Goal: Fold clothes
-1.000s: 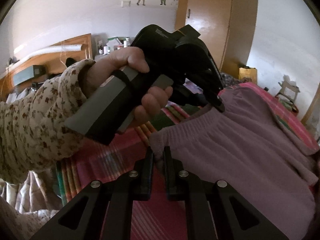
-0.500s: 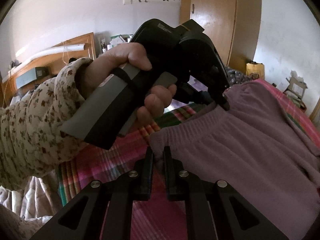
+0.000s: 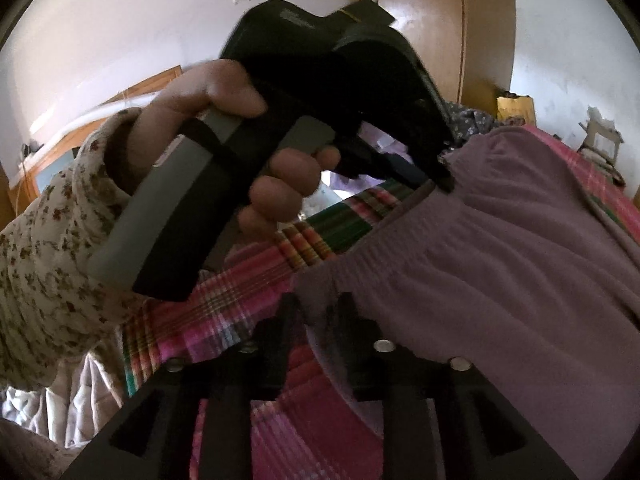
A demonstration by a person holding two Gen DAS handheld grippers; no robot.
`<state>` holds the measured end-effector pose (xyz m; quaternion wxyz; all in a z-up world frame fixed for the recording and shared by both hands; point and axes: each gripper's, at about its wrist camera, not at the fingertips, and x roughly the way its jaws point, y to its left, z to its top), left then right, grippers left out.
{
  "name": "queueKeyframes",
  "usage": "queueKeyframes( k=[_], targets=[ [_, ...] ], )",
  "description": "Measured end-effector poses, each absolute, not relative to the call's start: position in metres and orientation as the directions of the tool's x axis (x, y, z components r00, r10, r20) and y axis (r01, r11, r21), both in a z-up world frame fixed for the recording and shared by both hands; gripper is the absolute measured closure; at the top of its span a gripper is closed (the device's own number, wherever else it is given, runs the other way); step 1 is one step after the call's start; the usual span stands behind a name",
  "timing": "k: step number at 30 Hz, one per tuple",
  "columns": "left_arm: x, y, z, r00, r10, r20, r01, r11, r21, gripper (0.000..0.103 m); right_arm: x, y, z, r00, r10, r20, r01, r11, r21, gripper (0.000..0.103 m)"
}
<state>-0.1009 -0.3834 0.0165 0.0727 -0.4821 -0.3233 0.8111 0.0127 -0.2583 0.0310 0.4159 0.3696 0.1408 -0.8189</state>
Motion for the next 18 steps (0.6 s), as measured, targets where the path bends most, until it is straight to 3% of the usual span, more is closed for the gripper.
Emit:
queueKeyframes(
  k=[11,18],
  targets=[
    [-0.048,-0.368,0.06,-0.603,0.327,-0.728,0.157,-0.846,-0.51,0.08,0.021,-0.207,0.052,-0.437,-0.597,-0.673,0.726,-0.676,0.128,0.067],
    [-0.015,-0.296,0.078,-0.598,0.326,-0.732,-0.045,-0.926,-0.375,0.076,0.027,-0.1,0.064,-0.588,-0.513,-0.625,0.533,-0.827,0.178,0.064]
  ],
)
